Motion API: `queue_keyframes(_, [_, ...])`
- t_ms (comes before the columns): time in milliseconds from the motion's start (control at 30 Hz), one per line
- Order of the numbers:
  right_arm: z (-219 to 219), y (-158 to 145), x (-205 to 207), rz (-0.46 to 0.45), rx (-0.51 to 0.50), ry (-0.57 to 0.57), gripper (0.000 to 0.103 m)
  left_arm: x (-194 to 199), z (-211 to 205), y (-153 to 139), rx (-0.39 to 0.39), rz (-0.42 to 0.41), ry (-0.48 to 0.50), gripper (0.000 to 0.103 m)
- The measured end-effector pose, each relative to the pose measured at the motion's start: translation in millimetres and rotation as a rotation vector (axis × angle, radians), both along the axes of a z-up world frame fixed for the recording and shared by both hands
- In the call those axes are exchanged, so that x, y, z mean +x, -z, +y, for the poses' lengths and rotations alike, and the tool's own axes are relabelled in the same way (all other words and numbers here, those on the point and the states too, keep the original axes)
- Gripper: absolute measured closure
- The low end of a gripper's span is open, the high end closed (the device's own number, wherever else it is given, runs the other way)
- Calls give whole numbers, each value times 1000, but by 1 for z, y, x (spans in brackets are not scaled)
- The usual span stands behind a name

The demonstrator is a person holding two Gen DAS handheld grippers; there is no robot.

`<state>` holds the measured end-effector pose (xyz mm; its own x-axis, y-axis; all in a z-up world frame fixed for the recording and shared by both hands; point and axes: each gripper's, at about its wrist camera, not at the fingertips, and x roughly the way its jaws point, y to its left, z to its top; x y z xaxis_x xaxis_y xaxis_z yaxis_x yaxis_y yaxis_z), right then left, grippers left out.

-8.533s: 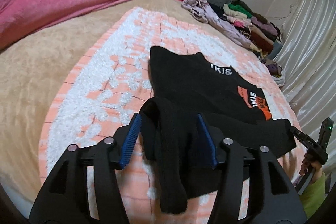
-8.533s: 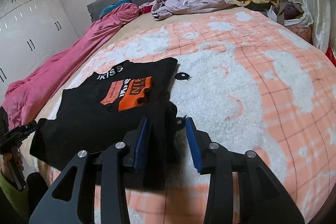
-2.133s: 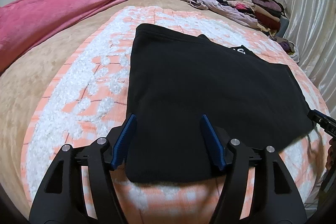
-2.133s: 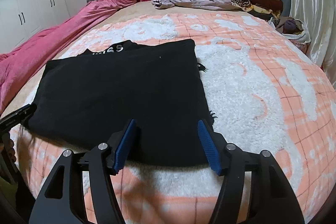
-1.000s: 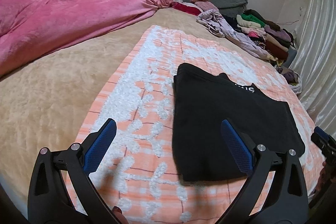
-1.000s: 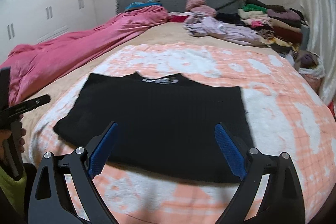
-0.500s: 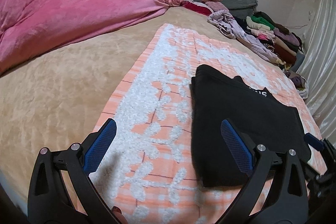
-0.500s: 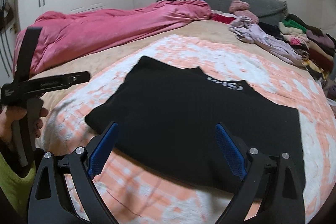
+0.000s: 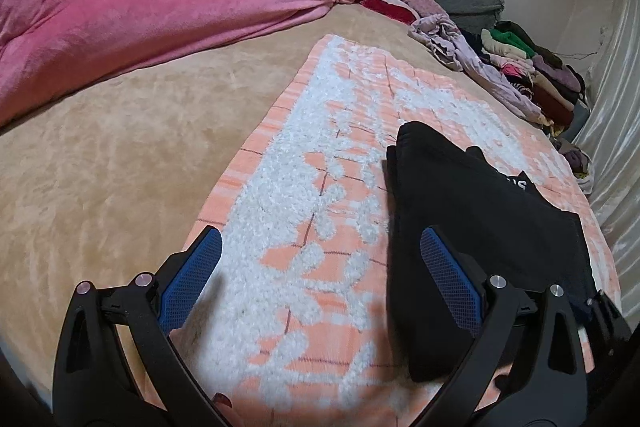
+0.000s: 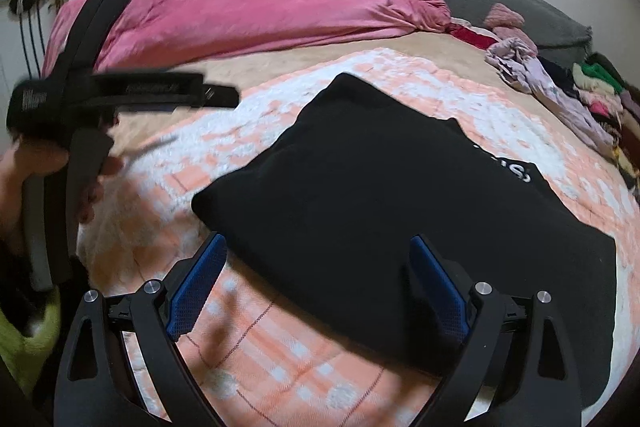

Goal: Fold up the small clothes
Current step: 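Grasp the folded shirt edge with the right tool beside the left tool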

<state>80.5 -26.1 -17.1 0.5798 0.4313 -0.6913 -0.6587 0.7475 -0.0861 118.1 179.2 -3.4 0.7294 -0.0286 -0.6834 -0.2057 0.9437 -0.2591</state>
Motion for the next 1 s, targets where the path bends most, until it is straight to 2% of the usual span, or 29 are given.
queue_keyframes(200, [18, 24, -4, -67, -143, -20, 11, 14, -2, 6, -35, 31, 14, 10])
queue_keyframes(367, [24, 36, -2, -119, -175, -21, 12, 29, -10, 10, -42, 68, 43, 10])
queue_keyframes(433, [26, 36, 1, -134, -174, -13, 17, 38, -17, 13, -44, 89, 68, 10])
queue_keyframes(533, [29, 38, 9, -158, -176, -6, 34, 52, -28, 14, -81, 103, 121, 10])
queue_keyframes(600, [29, 39, 11, -165, -172, -19, 59, 59, -34, 13, -86, 104, 140, 10])
queue_keyframes(700, [19, 34, 12, -159, -101, -39, 81, 70, -42, 10, -107, 102, 177, 10])
queue_keyframes(800, [0, 23, 20, -116, 16, -29, 87, 82, -48, 14, -137, 137, 192, 10])
queue_keyframes(867, [-13, 18, 27, -74, 86, -30, 87, 89, -52, 16, -149, 159, 205, 18])
queue_keyframes(900, [-15, 17, 28, -67, 101, -30, 88, 92, -56, 17, -157, 169, 218, 20])
queue_keyframes(1000, [-20, 15, 31, -52, 131, -26, 88, 100, -64, 23, -176, 203, 229, 33])
